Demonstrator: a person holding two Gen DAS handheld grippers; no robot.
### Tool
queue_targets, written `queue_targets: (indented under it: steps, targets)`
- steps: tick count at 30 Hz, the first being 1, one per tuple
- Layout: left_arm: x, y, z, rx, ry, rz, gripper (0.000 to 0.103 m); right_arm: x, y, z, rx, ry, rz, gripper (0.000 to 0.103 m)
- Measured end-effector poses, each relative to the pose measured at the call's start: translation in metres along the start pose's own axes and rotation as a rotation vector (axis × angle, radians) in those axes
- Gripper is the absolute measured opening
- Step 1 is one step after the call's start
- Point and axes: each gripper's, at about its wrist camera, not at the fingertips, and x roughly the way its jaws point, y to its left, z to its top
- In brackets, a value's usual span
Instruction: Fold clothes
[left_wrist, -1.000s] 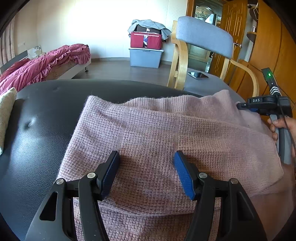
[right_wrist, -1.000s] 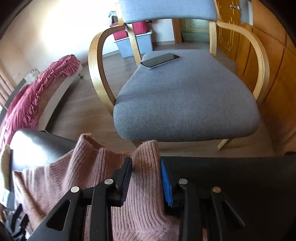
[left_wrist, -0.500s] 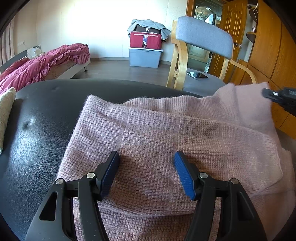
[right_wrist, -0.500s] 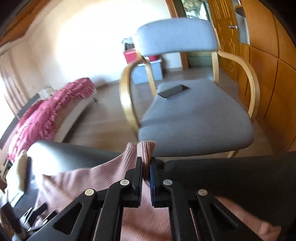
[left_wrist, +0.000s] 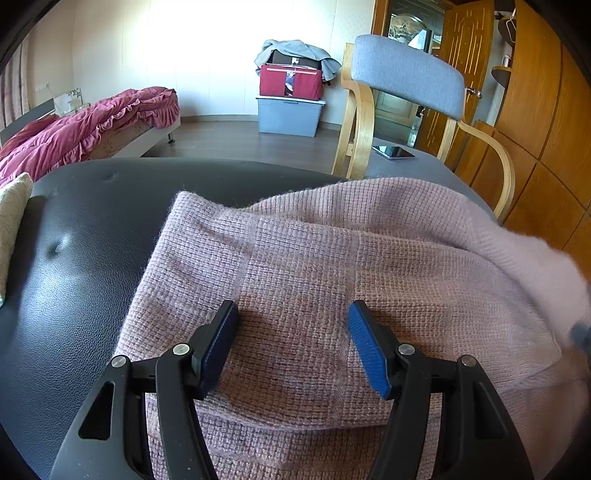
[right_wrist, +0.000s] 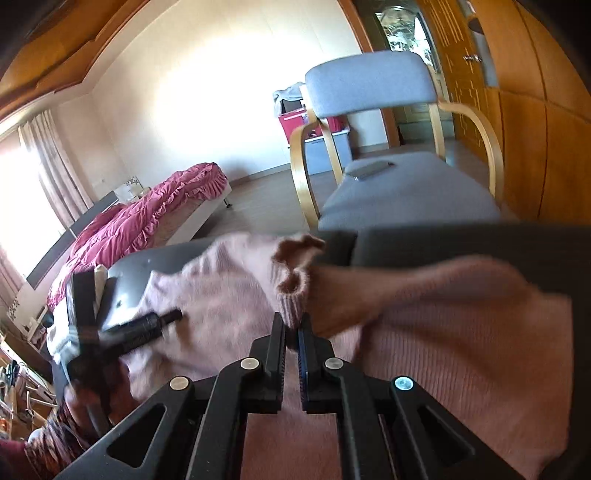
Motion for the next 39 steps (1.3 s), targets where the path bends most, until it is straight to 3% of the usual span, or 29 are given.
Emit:
queue_targets:
  steps: [3, 6, 9, 13, 16, 23, 27, 39]
  targets:
    - [-0.005, -0.001, 0.0, -0.002, -0.007, 0.002, 0.065, 0.014, -0.02, -0.022, 0.094, 0.016, 0.035, 0.004]
    - [-0.018, -0.005, 0.003, 0.0, -0.02, -0.043, 0.065, 0.015, -0.042, -0.029, 0.23, 0.011, 0.133, 0.004]
    - [-0.034, -0.021, 0.017, 0.039, -0.04, -0.131, 0.065, 0.018, -0.051, -0.031, 0.269, 0.017, 0.176, 0.005]
    - [-0.035, -0.06, 0.055, 0.171, -0.048, -0.139, 0.065, 0.017, -0.048, -0.031, 0.253, 0.019, 0.179, 0.005]
    - [-0.018, -0.094, 0.081, 0.295, 0.007, -0.143, 0.065, 0.016, -0.053, -0.033, 0.279, 0.014, 0.21, 0.005]
    - [0.034, -0.151, 0.112, 0.471, 0.225, -0.231, 0.065, 0.016, -0.056, -0.036, 0.305, 0.011, 0.25, 0.005]
    - [0.054, -0.169, 0.111, 0.588, 0.246, -0.202, 0.065, 0.017, -0.057, -0.037, 0.315, 0.012, 0.266, 0.005]
    - [0.069, -0.14, 0.09, 0.499, 0.412, -0.448, 0.065, 0.017, -0.057, -0.038, 0.331, 0.02, 0.283, 0.005]
